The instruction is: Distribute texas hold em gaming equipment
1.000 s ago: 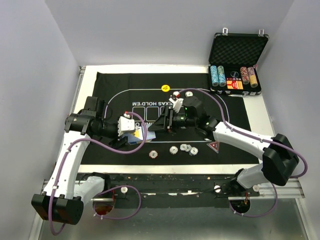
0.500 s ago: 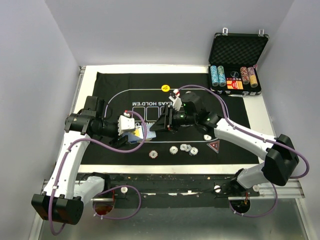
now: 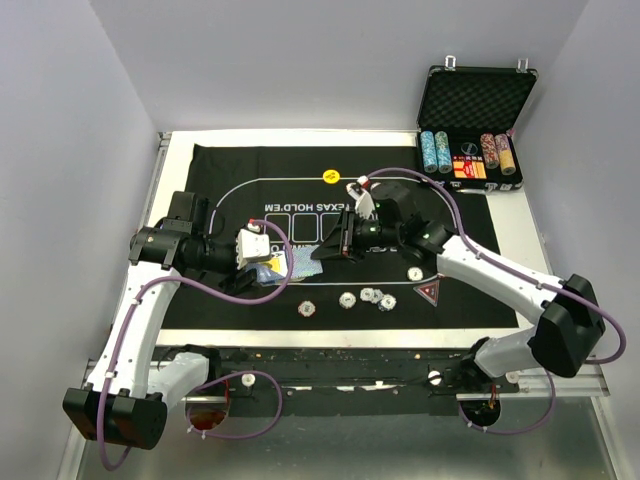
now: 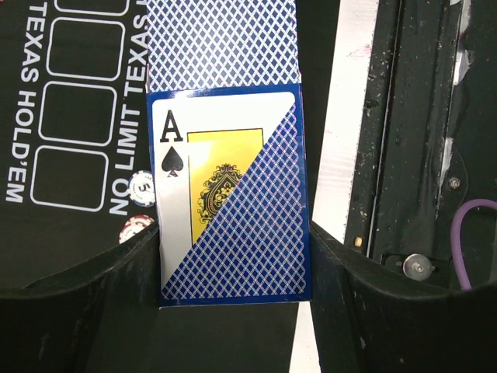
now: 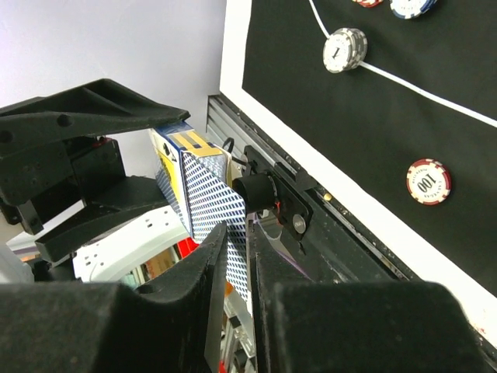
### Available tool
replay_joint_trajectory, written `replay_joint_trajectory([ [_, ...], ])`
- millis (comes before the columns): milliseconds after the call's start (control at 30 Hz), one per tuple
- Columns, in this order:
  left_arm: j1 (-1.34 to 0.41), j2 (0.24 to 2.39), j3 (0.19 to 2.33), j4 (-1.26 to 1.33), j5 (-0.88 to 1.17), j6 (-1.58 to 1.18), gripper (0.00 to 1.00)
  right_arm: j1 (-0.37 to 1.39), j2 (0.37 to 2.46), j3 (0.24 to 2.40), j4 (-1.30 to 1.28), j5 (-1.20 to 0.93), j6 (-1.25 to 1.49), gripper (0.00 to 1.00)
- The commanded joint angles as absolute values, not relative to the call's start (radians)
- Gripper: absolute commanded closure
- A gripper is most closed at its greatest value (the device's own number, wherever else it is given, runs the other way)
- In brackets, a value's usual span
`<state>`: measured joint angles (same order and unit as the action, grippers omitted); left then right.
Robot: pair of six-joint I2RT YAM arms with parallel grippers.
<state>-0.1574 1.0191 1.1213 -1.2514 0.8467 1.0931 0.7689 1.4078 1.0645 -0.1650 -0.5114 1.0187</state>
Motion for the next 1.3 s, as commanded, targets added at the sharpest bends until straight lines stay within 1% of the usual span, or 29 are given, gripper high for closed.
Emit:
replay_joint_trajectory([
  [0,-0.160,1.005,1.118,-1.212,0.917,1.088,0.79,0.752,1.364,1.062,-0.210,-0.500,1.006,0.76],
  [333,-0.160,1.002,1.112,-1.209,0.934,1.080,0.79,0.718,1.319,1.068,-0.244,-0.508,0.991,0.80],
  [467,-0.160,1.000,1.112,-1.204,0.936,1.075,0.79,0.718,1.322,1.062,-0.241,-0.518,0.983,0.74],
  [500,-0.158,1.002,1.112,-1.206,0.937,1.075,0.79,0.719,1.325,1.057,-0.239,-0.525,0.980,0.71],
  [533,-0.158,1.003,1.112,-1.203,0.937,1.072,0.79,0.718,1.327,1.051,-0.232,-0.531,0.980,0.64],
  [567,-0.158,1.002,1.114,-1.200,0.939,1.071,0.79,0.718,1.328,1.043,-0.221,-0.538,0.986,0.60],
  [700,-0.160,1.008,1.117,-1.200,0.943,1.063,0.79,0.718,1.335,1.031,-0.195,-0.560,0.989,0.51],
  [867,-0.158,1.015,1.126,-1.197,0.946,1.054,0.79,0.726,1.351,1.008,-0.137,-0.589,1.015,0.49],
  [967,-0.158,1.015,1.127,-1.196,0.950,1.051,0.79,0.735,1.364,0.997,-0.104,-0.598,1.038,0.53],
  [1033,-0.158,1.015,1.127,-1.195,0.946,1.051,0.79,0.736,1.358,0.976,-0.057,-0.612,1.064,0.60],
  [1200,-0.158,1.014,1.124,-1.198,0.931,1.049,0.80,0.736,1.345,0.959,-0.038,-0.606,1.088,0.82],
  [1267,-0.158,1.014,1.121,-1.198,0.930,1.051,0.80,0.735,1.330,0.956,-0.054,-0.589,1.088,0.87],
])
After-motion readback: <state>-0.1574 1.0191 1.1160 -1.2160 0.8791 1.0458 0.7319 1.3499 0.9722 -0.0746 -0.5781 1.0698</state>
